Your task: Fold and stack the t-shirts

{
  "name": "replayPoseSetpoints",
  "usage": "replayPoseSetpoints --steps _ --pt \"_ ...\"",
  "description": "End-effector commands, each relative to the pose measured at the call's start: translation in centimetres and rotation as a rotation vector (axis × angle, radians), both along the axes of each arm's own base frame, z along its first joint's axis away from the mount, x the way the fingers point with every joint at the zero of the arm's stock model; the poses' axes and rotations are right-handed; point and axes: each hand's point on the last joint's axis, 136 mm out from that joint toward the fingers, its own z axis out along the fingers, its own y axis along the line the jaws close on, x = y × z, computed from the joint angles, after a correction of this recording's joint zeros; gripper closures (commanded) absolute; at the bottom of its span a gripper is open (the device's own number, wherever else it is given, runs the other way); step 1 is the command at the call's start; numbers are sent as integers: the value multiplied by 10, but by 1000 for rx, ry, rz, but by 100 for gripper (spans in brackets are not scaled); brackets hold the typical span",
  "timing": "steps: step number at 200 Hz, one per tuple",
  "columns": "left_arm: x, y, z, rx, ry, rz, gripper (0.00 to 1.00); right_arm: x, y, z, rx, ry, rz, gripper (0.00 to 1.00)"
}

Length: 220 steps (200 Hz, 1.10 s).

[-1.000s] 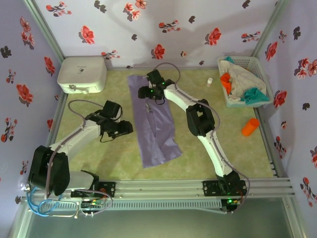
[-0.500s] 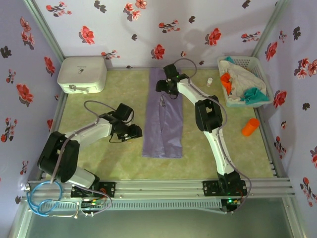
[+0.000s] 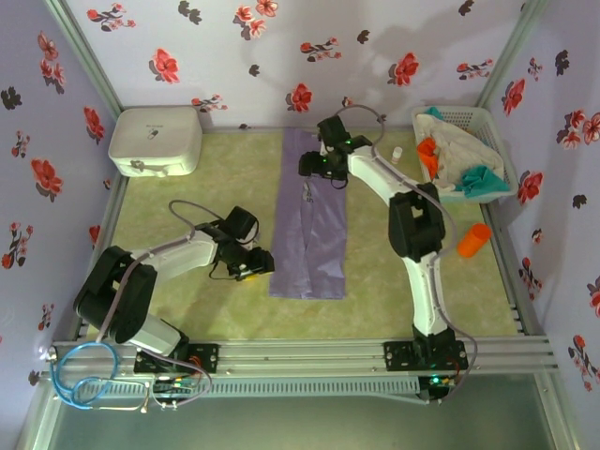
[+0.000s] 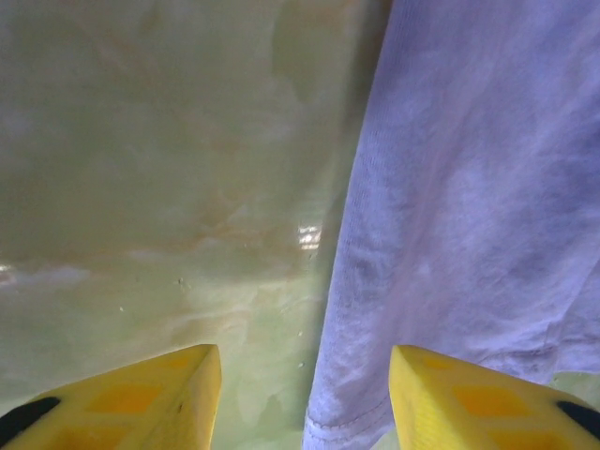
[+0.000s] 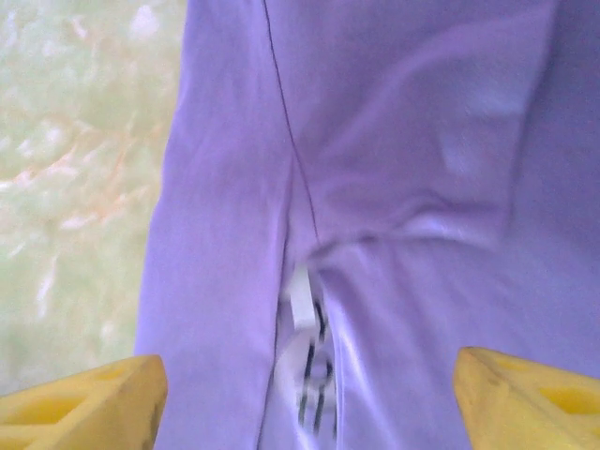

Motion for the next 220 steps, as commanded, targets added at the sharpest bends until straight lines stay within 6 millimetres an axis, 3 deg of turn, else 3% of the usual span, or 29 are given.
replayPoseSetpoints --steps 1,28,58,84,112,170,220 --pt "-18 3 0 3 33 -38 47 -33 -21 11 23 38 -58 22" --pt "-21 -3 2 -16 35 -65 45 -83 -37 7 88 119 -68 26" --pt "-24 -11 1 -28 47 -94 47 -140 -50 -10 128 226 -65 29" --pt "-26 -16 -4 -32 65 -104 49 -177 -67 -27 116 280 -97 30" --pt "-27 -20 -7 -33 70 -106 51 -202 -82 -33 118 295 -146 33" --pt "-30 -34 -9 -60 87 -120 55 -256 -92 -50 132 402 -170 35" --pt "-31 -37 -8 -66 91 -116 63 -301 -73 -64 146 450 -163 42"
